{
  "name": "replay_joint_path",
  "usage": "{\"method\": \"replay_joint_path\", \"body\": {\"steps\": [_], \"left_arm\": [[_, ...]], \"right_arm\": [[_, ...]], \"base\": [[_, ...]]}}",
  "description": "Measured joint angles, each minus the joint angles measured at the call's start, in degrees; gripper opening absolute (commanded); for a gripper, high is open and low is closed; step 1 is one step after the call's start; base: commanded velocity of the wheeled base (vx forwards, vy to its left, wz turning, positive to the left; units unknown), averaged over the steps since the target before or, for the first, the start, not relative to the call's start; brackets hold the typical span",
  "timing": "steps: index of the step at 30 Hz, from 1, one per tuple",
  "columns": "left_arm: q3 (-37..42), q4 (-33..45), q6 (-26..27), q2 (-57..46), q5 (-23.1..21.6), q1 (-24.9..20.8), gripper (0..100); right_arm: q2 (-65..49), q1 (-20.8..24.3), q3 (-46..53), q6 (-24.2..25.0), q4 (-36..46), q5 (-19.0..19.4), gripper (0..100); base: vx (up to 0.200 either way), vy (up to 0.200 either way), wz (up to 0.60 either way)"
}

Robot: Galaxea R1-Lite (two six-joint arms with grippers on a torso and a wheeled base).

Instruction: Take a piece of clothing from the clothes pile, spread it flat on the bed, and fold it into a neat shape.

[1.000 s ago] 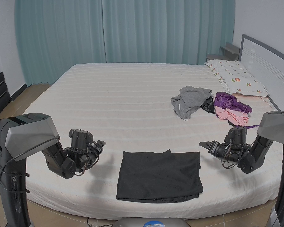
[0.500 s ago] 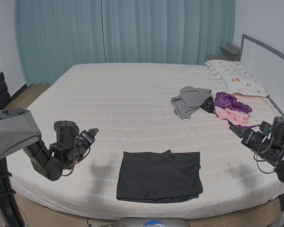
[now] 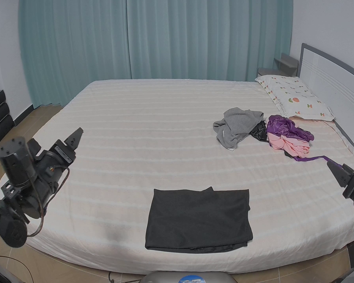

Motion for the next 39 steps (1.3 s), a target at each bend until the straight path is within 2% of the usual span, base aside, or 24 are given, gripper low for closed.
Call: {"method": "replay_joint_path", "body": {"steps": [7, 14, 19, 27, 39], "left_arm": [[7.2, -0.4, 11.2, -14.7, 3.6, 0.2, 100], [13.3, 3.3, 23.7, -30.8, 8.4, 0.3, 100], [15.4, 13.1, 28.9, -42.4, 11.5, 0.5, 100], [16.5, 30.0, 35.5, -59.9, 13.8, 2.0, 100], [16.8, 37.9, 40.2, -77.0, 12.7, 10.7, 100]], "right_arm": [[-16.5, -0.7, -0.5, -4.9, 24.9, 5.6, 100], [-31.1, -0.4, -1.9, -13.3, 40.4, 8.9, 100], [-37.8, 0.1, -2.2, -18.5, 45.7, 10.0, 100], [-46.7, 0.5, -4.0, -22.5, 55.5, 10.8, 100], [-58.5, 2.1, -7.8, -25.4, 67.2, 10.9, 100]], "base": [[0.0, 0.0, 0.0], [0.0, 0.0, 0.0], [0.0, 0.0, 0.0], [0.0, 0.0, 0.0], [0.0, 0.0, 0.0]]}}
